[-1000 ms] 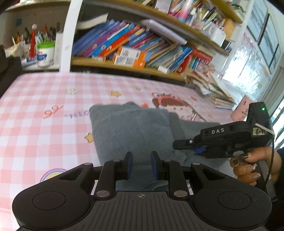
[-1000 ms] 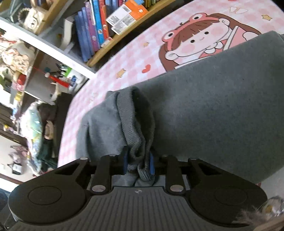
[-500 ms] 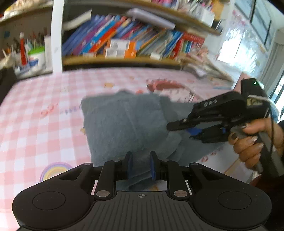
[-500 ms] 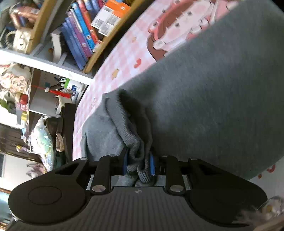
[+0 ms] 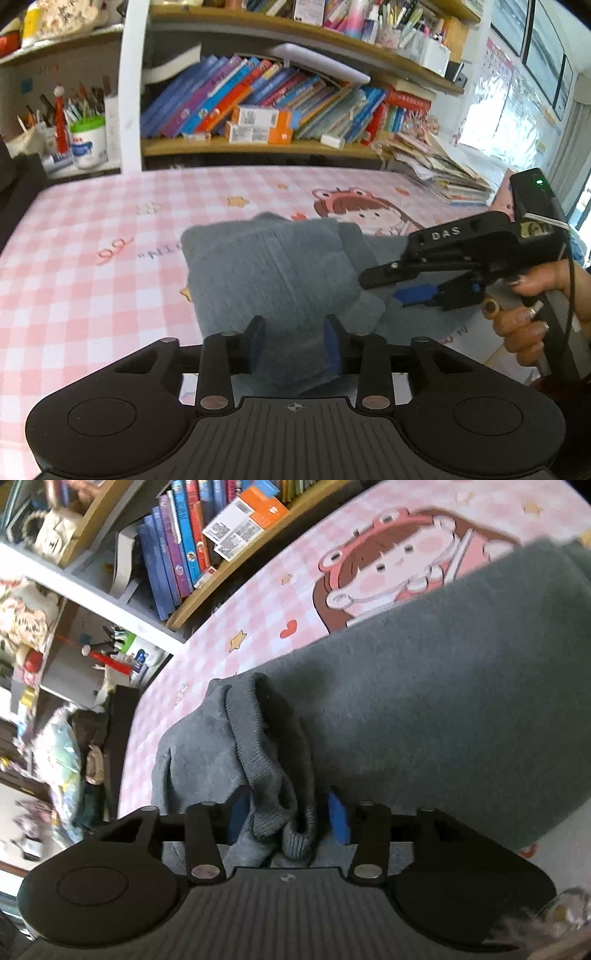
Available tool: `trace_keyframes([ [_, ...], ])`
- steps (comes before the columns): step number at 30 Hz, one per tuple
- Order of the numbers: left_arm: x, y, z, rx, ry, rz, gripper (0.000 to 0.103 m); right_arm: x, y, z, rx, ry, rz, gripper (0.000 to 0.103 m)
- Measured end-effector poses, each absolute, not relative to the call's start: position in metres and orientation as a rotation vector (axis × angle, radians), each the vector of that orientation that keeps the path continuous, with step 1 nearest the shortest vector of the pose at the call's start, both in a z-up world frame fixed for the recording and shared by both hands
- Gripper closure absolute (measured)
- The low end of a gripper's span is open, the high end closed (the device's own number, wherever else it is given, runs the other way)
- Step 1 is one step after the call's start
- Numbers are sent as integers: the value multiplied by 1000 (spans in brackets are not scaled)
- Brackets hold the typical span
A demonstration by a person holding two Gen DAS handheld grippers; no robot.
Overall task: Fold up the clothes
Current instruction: 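Open both tools and release the folded sweatshirt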
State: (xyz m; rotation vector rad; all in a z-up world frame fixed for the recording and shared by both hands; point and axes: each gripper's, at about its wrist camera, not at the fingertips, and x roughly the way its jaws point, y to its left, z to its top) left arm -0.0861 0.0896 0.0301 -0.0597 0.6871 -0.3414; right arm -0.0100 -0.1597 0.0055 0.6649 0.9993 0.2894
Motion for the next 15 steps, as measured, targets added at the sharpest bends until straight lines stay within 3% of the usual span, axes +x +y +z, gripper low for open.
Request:
trace_keyframes([
  [1,-87,90,32,-58,677,-334,55,-12,-159,10,636,985,282,51],
  [3,-87,92,34,-59,659,-315,37,-17,-159,19,579,951,258,48],
  [5,-86,93,34,-57,647,-296,29,-22,-160,25,524,927,223,47],
  [15,-83,96,36,-76,597,-249,19,-60,-177,41,360,839,39,45],
])
